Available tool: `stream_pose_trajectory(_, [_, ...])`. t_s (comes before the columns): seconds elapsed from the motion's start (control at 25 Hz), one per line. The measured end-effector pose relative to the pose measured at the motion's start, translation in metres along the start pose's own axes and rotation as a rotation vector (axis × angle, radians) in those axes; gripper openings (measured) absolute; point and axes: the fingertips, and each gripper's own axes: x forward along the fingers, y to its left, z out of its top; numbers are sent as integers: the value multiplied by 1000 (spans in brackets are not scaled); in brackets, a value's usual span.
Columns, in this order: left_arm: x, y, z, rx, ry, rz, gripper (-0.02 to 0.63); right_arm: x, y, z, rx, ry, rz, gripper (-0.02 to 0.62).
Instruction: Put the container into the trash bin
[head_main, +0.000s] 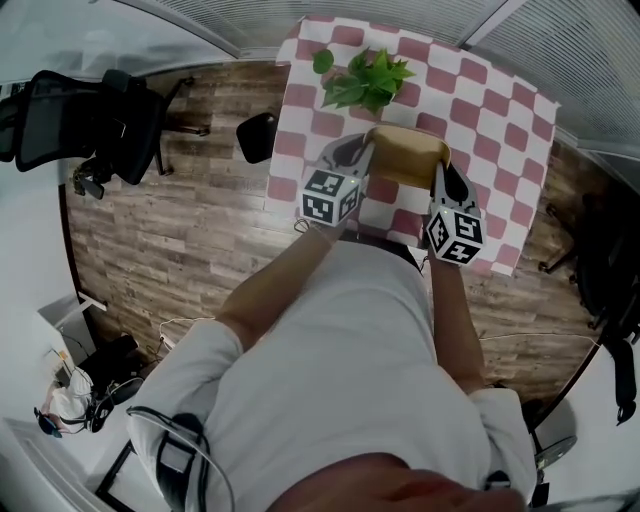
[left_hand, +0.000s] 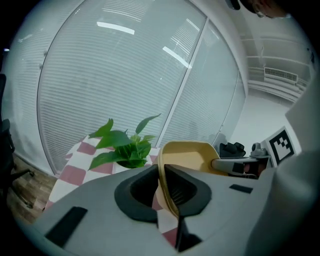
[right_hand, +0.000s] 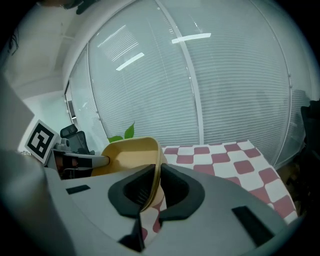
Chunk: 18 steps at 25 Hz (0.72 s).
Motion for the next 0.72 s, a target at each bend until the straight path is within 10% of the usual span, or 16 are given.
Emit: stream_pose_trajectory(0.72, [-56,-51,117,103,-259,-31,57,-67,22,116,-110,-259,-16,54])
